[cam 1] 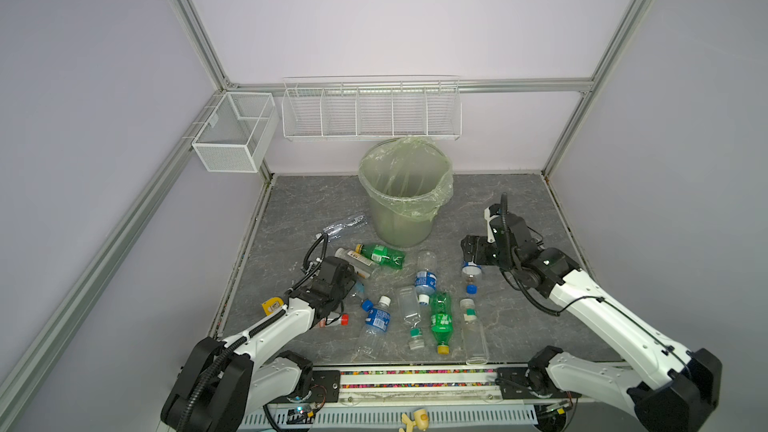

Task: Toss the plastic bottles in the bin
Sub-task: 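Lift the held clear bottle with the left gripper toward the bin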

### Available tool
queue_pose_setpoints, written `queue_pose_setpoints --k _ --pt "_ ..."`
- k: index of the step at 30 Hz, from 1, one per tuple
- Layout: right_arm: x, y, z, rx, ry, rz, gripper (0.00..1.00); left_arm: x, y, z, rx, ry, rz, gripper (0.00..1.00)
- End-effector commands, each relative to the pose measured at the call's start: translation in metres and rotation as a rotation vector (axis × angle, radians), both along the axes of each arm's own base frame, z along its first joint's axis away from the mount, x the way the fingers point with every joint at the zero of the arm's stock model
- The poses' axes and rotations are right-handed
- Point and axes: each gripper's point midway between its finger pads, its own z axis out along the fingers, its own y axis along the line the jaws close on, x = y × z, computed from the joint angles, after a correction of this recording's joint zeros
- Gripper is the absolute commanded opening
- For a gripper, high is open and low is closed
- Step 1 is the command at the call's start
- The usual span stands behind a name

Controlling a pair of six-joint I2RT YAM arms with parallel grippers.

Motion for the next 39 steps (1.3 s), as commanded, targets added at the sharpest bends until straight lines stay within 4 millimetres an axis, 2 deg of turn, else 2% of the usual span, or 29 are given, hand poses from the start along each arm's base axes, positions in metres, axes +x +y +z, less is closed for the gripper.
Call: queue_pose_setpoints --k 1,8,18,24,29,39 --pt "0.004 -0.003 0.007 -0.002 -0.012 -0.022 0.88 -0.021 0.016 -0.030 0.074 0.113 0.025 0.74" --pt "0.002 -0.004 0.006 -0.003 -0.007 -0.022 0.88 -0.022 0.016 -0.031 0.090 0.153 0.030 0.69" --pt "0.001 -0.007 0.009 -0.016 -0.013 -0.023 0.88 -0.030 0.028 -0.009 0.108 0.125 0.054 0.65" --pt "-0.001 -0.010 0.009 -0.020 -0.018 -0.032 0.88 -0.029 0.038 0.014 0.112 0.023 0.079 0.65" --pt "-0.001 -0.009 0.001 -0.021 0.007 -0.034 0.88 -0.026 0.043 0.038 0.112 -0.046 0.084 0.65" --pt "-0.001 -0.009 -0.011 -0.040 0.046 -0.034 0.88 -0.008 0.040 0.078 0.057 -0.133 0.060 0.64"
